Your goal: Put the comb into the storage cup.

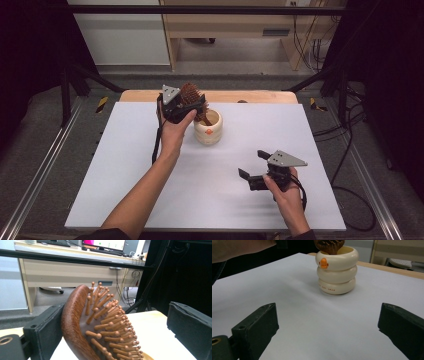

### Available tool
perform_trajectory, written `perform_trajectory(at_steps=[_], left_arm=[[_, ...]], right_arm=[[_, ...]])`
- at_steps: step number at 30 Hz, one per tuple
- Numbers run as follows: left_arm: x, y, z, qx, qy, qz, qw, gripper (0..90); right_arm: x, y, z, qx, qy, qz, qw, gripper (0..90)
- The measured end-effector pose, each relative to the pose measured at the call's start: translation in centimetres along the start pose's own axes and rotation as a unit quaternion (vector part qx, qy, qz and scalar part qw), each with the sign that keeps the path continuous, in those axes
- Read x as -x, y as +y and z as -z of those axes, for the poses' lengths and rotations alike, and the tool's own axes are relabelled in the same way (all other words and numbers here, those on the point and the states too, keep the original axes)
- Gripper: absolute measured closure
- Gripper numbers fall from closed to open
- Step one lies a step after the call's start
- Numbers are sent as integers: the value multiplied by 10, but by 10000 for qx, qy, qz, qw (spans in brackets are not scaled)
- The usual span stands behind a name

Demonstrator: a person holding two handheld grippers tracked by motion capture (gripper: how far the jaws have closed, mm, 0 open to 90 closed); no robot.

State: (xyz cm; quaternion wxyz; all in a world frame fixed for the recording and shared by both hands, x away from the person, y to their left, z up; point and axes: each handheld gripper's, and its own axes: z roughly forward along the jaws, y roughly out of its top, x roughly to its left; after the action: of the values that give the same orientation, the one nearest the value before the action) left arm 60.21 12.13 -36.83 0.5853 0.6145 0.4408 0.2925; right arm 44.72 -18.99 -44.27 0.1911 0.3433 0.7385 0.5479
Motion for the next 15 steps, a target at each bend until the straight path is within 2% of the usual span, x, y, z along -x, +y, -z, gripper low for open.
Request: perform_trajectory(at_steps=[2,3,7,15], left_arm=[[1,1,2,15,42,-54,10000,36],[1,2,3,63,88,-167,9998,37],[2,3,5,67,110,-263,9996,37],[1,5,11,76,104,-245,9996,37]], right_arm=[[0,0,0,-3,1,0,10000,34],[0,0,0,-7,-1,0,10000,34],[0,0,0,-13,8,1,10000,34],[0,0,0,-16,-2,17,10000,34]])
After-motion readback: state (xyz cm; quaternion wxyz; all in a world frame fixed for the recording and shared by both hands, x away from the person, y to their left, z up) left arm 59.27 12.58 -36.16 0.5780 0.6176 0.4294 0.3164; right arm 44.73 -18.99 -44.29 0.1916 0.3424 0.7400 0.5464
